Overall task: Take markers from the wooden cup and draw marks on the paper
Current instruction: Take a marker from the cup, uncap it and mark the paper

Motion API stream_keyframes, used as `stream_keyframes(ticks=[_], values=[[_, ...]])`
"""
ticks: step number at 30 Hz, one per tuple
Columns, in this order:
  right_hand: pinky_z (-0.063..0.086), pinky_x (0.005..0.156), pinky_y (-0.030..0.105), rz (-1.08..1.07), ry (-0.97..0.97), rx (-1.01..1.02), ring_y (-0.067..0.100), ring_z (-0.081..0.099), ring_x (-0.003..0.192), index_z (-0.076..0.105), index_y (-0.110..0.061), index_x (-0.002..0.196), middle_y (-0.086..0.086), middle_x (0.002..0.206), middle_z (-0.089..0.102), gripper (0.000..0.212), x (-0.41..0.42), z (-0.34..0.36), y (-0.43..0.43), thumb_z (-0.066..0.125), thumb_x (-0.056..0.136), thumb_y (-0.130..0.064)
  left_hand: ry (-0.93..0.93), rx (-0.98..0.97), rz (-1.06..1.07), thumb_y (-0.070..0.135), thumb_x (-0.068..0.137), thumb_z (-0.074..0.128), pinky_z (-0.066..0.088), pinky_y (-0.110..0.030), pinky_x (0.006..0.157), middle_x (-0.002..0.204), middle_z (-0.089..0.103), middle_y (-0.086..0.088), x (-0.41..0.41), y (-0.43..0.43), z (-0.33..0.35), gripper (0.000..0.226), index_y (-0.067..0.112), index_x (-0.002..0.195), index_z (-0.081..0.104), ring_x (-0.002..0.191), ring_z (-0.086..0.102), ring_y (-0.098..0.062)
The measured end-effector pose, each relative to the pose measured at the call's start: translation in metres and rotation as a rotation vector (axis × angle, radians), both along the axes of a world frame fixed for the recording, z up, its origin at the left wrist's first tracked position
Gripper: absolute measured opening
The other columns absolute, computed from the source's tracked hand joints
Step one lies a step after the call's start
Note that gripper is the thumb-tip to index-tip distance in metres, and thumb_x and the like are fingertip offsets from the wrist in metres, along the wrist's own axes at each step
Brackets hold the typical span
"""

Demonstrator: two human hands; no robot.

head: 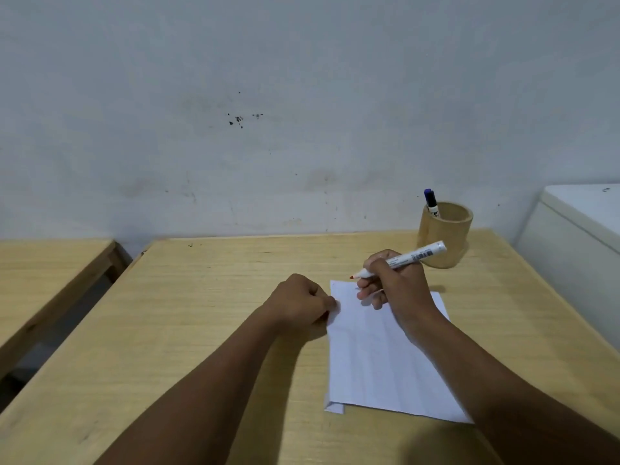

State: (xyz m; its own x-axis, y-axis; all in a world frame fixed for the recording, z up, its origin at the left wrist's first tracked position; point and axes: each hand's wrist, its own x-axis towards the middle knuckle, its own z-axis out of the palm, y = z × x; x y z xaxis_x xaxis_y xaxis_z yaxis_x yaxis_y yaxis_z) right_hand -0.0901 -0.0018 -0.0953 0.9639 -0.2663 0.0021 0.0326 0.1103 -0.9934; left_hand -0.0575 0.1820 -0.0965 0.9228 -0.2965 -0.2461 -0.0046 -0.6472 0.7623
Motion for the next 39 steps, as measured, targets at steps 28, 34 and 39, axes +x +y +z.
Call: stream_keyframes(ticks=[28, 34, 39], values=[[0.06, 0.082, 0.045, 0.223, -0.209, -0.806, 0.014, 0.071, 0.096, 0.053, -0.042, 0.118, -0.003, 0.1, 0.073, 0.026, -0.007, -0.037, 0.025, 0.064, 0.095, -0.036, -0.319, 0.397, 0.069, 0.065, 0.092, 0.052, 0.05, -0.034, 0.069, 0.089, 0.07, 0.0, -0.012, 0.013, -0.013, 0.049, 0.019, 0.092, 0.068, 0.082, 0.065, -0.022], [0.059, 0.085, 0.038, 0.144, -0.216, -0.775, 0.01, 0.071, 0.101, 0.055, -0.033, 0.122, -0.003, 0.109, 0.073, 0.029, -0.013, -0.03, 0.015, 0.066, 0.095, -0.036, -0.31, 0.304, 0.088, 0.062, 0.093, 0.053, 0.056, -0.037, 0.074, 0.088, 0.071, 0.003, -0.013, 0.017, -0.011, 0.044, 0.02, 0.092, 0.068, 0.084, 0.067, -0.021], [0.058, 0.086, 0.035, 0.133, -0.178, -0.755, 0.003, 0.069, 0.1, 0.057, -0.032, 0.121, -0.003, 0.11, 0.072, 0.027, -0.016, -0.027, 0.004, 0.066, 0.095, -0.029, -0.368, 0.357, 0.077, 0.06, 0.097, 0.045, 0.056, -0.039, 0.075, 0.089, 0.073, 0.003, -0.016, 0.017, -0.009, 0.044, 0.022, 0.09, 0.067, 0.082, 0.067, -0.021]])
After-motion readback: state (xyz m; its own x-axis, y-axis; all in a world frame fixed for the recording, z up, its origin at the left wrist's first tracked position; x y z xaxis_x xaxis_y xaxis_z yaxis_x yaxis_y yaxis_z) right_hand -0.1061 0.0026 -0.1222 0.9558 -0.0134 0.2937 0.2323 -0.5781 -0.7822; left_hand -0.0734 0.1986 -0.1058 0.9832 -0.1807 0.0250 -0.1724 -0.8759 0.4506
